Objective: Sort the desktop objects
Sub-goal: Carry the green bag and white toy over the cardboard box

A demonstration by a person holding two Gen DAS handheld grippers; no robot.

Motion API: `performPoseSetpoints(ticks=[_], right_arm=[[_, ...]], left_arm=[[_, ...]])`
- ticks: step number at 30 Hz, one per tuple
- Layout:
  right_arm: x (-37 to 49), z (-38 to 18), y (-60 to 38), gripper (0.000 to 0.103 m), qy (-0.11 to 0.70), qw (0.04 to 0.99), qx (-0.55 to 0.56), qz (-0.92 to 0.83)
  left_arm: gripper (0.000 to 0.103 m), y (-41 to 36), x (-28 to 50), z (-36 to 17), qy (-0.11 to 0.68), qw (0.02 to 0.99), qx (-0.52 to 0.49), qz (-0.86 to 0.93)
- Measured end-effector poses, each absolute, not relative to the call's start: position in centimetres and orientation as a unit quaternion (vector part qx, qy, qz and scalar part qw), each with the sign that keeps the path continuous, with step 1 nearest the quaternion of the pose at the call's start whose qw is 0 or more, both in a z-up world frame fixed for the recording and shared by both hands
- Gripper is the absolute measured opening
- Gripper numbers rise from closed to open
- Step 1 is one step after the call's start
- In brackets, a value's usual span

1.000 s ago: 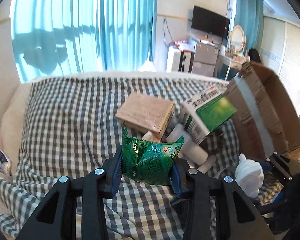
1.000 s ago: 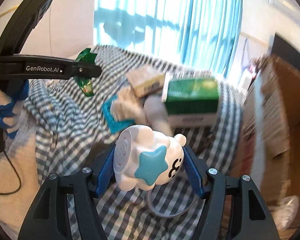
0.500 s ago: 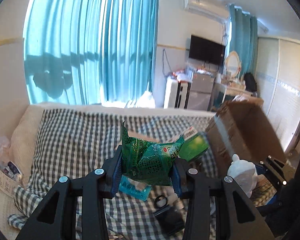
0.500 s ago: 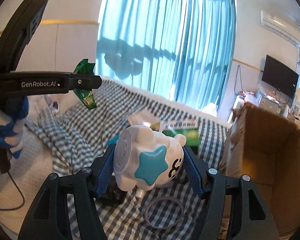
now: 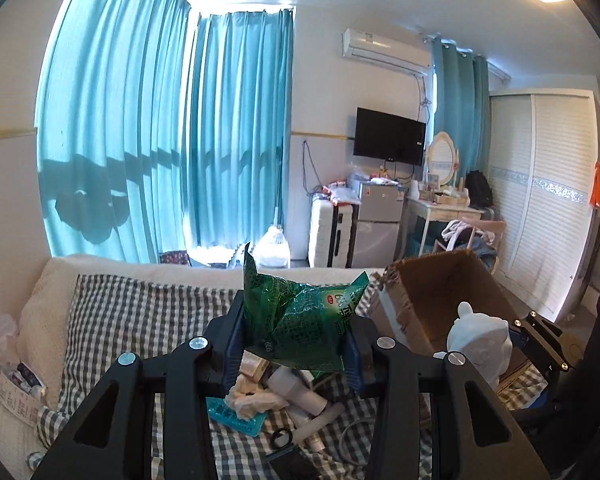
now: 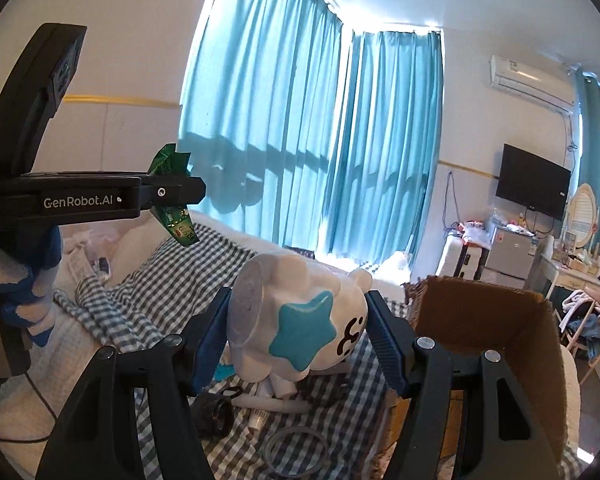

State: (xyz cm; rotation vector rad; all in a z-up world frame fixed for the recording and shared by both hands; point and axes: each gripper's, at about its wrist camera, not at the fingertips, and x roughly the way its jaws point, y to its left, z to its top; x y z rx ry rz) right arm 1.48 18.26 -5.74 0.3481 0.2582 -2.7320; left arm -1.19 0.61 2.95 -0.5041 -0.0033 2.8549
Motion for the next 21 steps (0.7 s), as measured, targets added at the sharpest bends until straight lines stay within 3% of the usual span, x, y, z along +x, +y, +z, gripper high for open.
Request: performPoseSetpoints(ticks=[21], right_arm=[[3.7,0.0,28.3,0.065,0.081,0.052,0.029,-0.995]], left_arm=[[0.042,11.1,-2.6,8.0,0.022,0.210,-0.120,0.970]])
